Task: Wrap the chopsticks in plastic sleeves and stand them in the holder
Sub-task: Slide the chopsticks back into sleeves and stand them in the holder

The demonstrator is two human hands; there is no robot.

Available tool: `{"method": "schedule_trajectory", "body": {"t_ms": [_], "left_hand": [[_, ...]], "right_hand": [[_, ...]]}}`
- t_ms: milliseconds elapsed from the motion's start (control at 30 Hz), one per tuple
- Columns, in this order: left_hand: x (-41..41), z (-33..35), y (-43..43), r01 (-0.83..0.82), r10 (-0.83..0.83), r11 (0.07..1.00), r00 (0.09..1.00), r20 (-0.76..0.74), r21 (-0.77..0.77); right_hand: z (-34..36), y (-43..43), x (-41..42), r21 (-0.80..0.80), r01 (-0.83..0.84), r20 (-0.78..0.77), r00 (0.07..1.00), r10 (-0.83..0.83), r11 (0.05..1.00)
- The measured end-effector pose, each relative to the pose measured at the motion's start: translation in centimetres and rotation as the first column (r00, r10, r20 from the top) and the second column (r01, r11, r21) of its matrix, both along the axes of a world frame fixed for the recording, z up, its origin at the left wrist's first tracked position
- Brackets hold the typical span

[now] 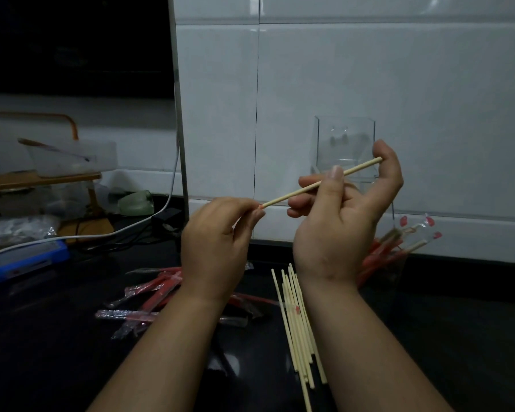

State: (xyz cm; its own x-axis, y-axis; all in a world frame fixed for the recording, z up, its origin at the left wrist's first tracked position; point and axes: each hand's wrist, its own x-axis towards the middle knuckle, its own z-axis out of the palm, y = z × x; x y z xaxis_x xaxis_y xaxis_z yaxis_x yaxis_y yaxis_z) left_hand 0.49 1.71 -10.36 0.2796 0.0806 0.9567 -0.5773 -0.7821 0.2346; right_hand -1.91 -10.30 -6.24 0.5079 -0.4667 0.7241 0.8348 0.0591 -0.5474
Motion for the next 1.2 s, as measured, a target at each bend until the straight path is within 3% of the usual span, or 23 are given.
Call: {"method": "schedule_trajectory", "body": {"t_ms": [233, 433, 867, 1200], "left_hand": [[0.0, -0.3, -0.3, 0.053, -0.053, 0.996, 0.999, -0.001, -0.071], [0.1, -0.3, -0.1, 0.005, -0.001, 0.998, 0.997, 0.083, -0.055], [0.2, -0.3, -0.1, 0.004, -0.001, 0.996, 0.999, 0.038, -0.094], [0.2, -0.3, -0.1, -0.027, 0.028, 0.995, 1.000, 0.008, -0.092]], "right_hand": [[-0.3, 0.2, -0.1, -0.005, 0.010, 0.035, 0.999, -0.010, 1.000], [-0.5, 0.2, 0.4, -0.033, 0.185, 0.027, 0.982, -0.184, 0.982], [-1.0, 0.5, 0.7, -0.193, 0.063, -0.140, 0.986, -0.091, 0.979], [-1.3, 0.7, 0.9, -0.375, 0.077, -0.195, 0.968, -0.160, 0.924]]}}
